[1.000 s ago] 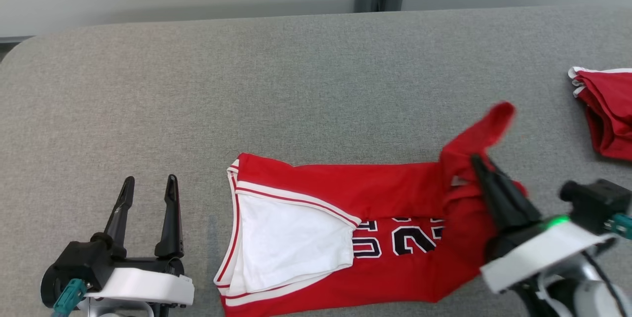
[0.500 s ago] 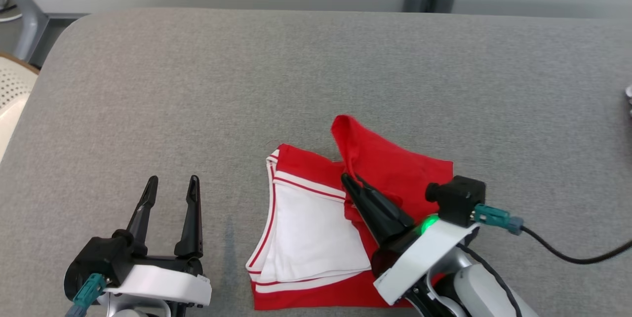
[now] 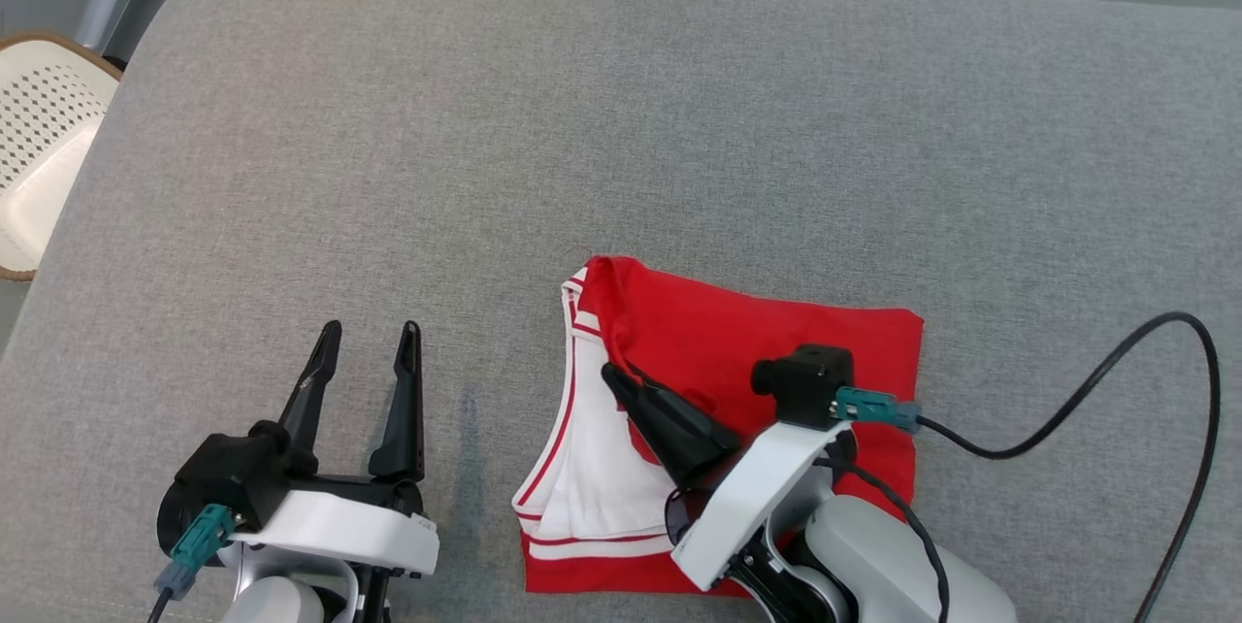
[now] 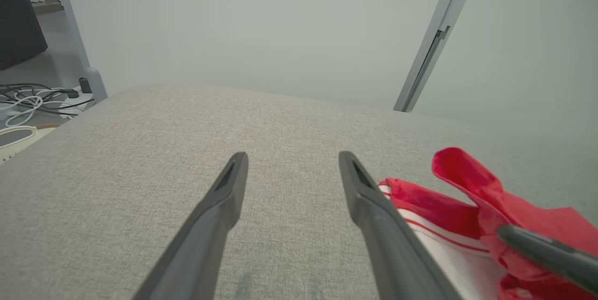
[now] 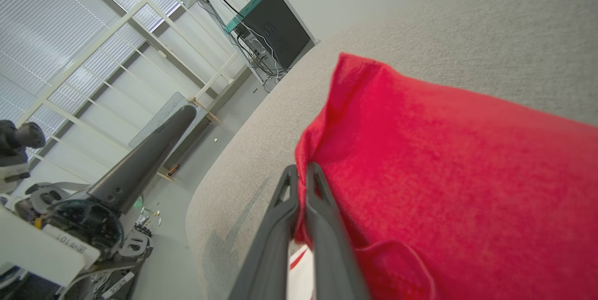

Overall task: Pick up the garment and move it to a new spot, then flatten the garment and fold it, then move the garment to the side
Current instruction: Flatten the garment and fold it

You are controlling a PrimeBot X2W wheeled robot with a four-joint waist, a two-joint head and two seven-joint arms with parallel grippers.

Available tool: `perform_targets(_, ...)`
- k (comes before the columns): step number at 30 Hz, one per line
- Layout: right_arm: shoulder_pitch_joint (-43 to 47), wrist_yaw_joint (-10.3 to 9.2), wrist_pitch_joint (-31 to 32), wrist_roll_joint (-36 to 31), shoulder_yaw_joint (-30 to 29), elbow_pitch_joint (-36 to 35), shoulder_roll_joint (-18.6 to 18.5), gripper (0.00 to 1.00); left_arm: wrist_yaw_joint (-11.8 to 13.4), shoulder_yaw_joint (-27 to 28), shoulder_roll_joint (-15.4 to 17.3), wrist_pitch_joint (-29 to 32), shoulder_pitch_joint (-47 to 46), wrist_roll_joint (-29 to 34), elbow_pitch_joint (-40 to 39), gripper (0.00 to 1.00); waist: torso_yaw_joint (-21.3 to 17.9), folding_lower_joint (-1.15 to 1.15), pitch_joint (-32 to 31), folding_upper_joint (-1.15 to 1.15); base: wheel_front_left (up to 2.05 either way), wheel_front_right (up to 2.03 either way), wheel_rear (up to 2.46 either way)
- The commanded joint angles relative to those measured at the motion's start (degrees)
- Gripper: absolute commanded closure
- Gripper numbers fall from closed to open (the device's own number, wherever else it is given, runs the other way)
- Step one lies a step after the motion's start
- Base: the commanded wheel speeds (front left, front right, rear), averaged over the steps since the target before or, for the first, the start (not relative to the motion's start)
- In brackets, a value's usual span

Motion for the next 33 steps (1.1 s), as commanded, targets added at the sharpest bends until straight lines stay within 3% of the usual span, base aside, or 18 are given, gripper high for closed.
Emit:
perform_targets(1,-1.63,0.02,-0.9,1.03,1.38,0.3,-0.15,0.0,-0.37,0.44,0.02,-0.17,-0.85,0.29,0.28,0.0,-0.48,0.0,-0.03,0.0,0.0,0.0,0.0)
perform_targets(6,-3.88,0.02,-2.02,0.91,4.11,-1.44,-0.27,0.0,-0.49,1.11,-0.07,-0.2,-0.23,0.71,0.15,0.0,-2.31,0.0,-0.48,0.0,0.0,0.0,0.0)
perform_targets(11,-4.18,0.02,-3.02,-1.88,0.77,-4.75,-0.29,0.0,-0.48,1.77,0.0,-0.21,0.55,1.14,-0.16,0.0,-4.0,0.0,-0.91,0.0,0.0,0.0,0.0)
perform_targets(16,-1.99,0.02,-3.71,-5.49,-6.34,-8.42,-2.2,0.0,-0.05,2.56,0.28,-0.22,1.1,1.49,-0.41,0.0,-5.45,0.0,-1.48,0.0,0.0,0.0,0.0)
perform_targets(23,5.84,0.02,-3.6,-13.96,-22.53,-14.09,-5.79,0.0,1.19,4.25,1.21,-0.22,2.56,2.29,-1.45,0.0,-7.49,0.0,-3.25,0.0,0.0,0.0,0.0)
perform_targets(28,13.25,0.02,-1.2,-20.14,-34.05,-18.33,-7.14,0.0,2.75,5.59,2.24,0.2,4.49,2.44,-3.61,0.0,-8.82,0.0,-4.5,0.0,0.0,0.0,0.0)
perform_targets(33,20.14,0.02,2.15,-25.92,-41.79,-22.69,-7.48,0.0,3.87,6.77,3.5,1.22,6.89,2.03,-5.96,0.0,-9.89,0.0,-6.07,0.0,0.0,0.0,0.0)
